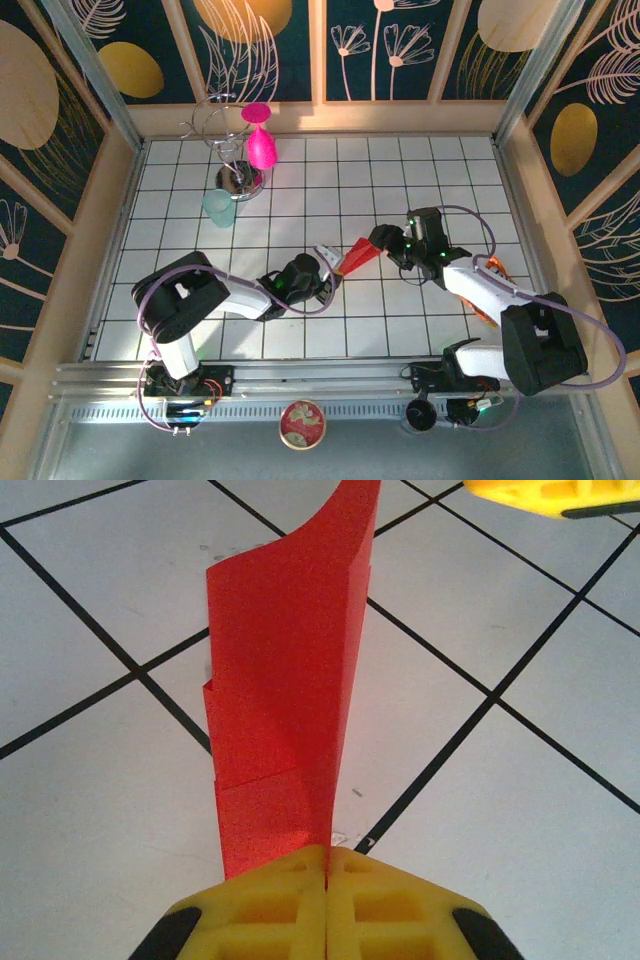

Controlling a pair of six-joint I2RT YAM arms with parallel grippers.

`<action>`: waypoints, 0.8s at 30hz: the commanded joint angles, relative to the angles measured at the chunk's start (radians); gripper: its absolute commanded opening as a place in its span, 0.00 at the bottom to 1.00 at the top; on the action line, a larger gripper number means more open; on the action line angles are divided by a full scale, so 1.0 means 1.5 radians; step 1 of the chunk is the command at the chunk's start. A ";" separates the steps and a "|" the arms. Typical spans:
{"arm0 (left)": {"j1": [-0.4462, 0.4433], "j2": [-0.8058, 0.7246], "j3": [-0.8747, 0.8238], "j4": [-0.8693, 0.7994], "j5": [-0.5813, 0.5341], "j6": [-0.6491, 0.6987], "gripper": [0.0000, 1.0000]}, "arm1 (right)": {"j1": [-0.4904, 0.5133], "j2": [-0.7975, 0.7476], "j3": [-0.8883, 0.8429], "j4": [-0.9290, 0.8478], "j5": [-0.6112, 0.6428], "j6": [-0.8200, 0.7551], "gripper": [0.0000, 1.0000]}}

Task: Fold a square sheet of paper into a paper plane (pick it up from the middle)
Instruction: Fold the wing for the fifth time at the center of the table.

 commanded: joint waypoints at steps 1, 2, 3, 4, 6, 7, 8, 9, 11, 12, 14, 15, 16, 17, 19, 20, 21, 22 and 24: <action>-0.003 0.014 0.039 -0.038 0.031 -0.025 0.06 | -0.003 -0.018 -0.014 -0.016 0.019 -0.034 0.64; -0.002 0.018 0.053 -0.063 0.034 -0.031 0.05 | -0.003 -0.020 -0.017 -0.012 0.016 -0.045 0.64; -0.002 0.020 0.064 -0.084 0.035 -0.037 0.04 | -0.003 -0.023 -0.020 -0.009 0.012 -0.055 0.64; -0.002 0.023 0.075 -0.105 0.035 -0.047 0.04 | -0.002 -0.026 -0.023 -0.006 0.009 -0.067 0.64; -0.001 0.030 0.094 -0.141 0.044 -0.061 0.04 | -0.003 -0.031 -0.028 -0.002 0.002 -0.089 0.64; -0.001 0.033 0.104 -0.158 0.049 -0.070 0.04 | -0.002 -0.035 -0.030 -0.001 0.001 -0.101 0.65; -0.001 0.037 0.113 -0.174 0.056 -0.080 0.04 | -0.003 -0.038 -0.032 0.000 0.001 -0.111 0.65; -0.001 0.040 0.120 -0.184 0.064 -0.089 0.04 | -0.004 -0.041 -0.036 0.001 0.002 -0.116 0.65; 0.001 0.044 0.133 -0.201 0.086 -0.111 0.03 | -0.004 -0.043 -0.044 0.010 -0.004 -0.128 0.66; 0.003 0.047 0.137 -0.207 0.094 -0.121 0.03 | -0.003 -0.042 -0.048 0.015 -0.009 -0.130 0.66; 0.011 0.048 0.144 -0.210 0.115 -0.145 0.02 | -0.003 -0.037 -0.054 0.023 -0.019 -0.134 0.66; 0.014 0.049 0.147 -0.213 0.125 -0.155 0.02 | -0.003 -0.035 -0.058 0.030 -0.022 -0.134 0.66; 0.018 0.049 0.152 -0.217 0.133 -0.168 0.02 | -0.003 -0.034 -0.062 0.034 -0.023 -0.131 0.66; 0.023 0.049 0.158 -0.224 0.143 -0.176 0.02 | -0.003 -0.034 -0.067 0.040 -0.026 -0.133 0.66; 0.034 0.048 0.163 -0.230 0.162 -0.198 0.02 | -0.003 -0.034 -0.072 0.047 -0.027 -0.136 0.66; 0.040 0.048 0.163 -0.227 0.178 -0.209 0.02 | -0.003 -0.033 -0.074 0.050 -0.030 -0.138 0.66; 0.047 0.048 0.163 -0.223 0.192 -0.220 0.02 | -0.003 -0.030 -0.074 0.051 -0.033 -0.141 0.66; 0.052 0.049 0.164 -0.221 0.207 -0.233 0.02 | -0.003 -0.025 -0.074 0.053 -0.035 -0.145 0.66; 0.063 0.054 0.165 -0.216 0.231 -0.255 0.02 | -0.002 -0.015 -0.072 0.053 -0.039 -0.149 0.66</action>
